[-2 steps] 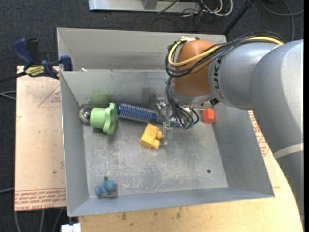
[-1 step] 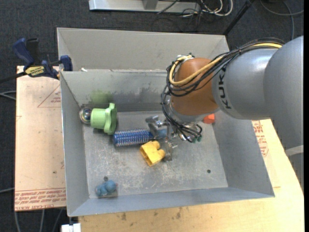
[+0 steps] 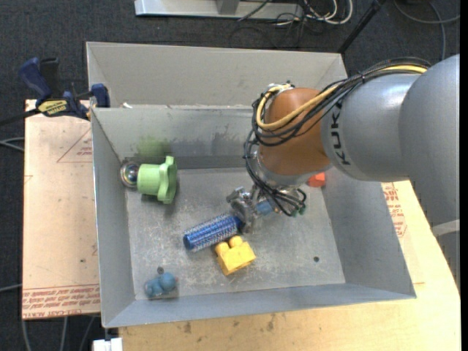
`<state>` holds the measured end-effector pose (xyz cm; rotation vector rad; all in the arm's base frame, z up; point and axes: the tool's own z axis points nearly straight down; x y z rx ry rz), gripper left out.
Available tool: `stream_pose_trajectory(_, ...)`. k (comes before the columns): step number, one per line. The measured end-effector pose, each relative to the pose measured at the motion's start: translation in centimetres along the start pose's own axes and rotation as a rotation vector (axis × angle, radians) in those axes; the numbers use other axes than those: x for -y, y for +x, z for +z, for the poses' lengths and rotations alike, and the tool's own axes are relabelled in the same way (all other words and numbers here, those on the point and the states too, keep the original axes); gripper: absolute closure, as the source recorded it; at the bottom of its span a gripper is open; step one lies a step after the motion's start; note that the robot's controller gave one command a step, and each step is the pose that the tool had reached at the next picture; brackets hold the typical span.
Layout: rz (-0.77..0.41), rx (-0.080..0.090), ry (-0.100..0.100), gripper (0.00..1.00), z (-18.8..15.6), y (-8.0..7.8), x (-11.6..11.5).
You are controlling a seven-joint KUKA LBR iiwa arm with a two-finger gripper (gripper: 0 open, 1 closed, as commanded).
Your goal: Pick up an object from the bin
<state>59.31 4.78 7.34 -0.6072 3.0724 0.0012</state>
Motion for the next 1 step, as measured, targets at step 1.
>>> stream_pose_trajectory(1,0.155,0.001,0.001,1.00,-27.41,5.14,-2.35)
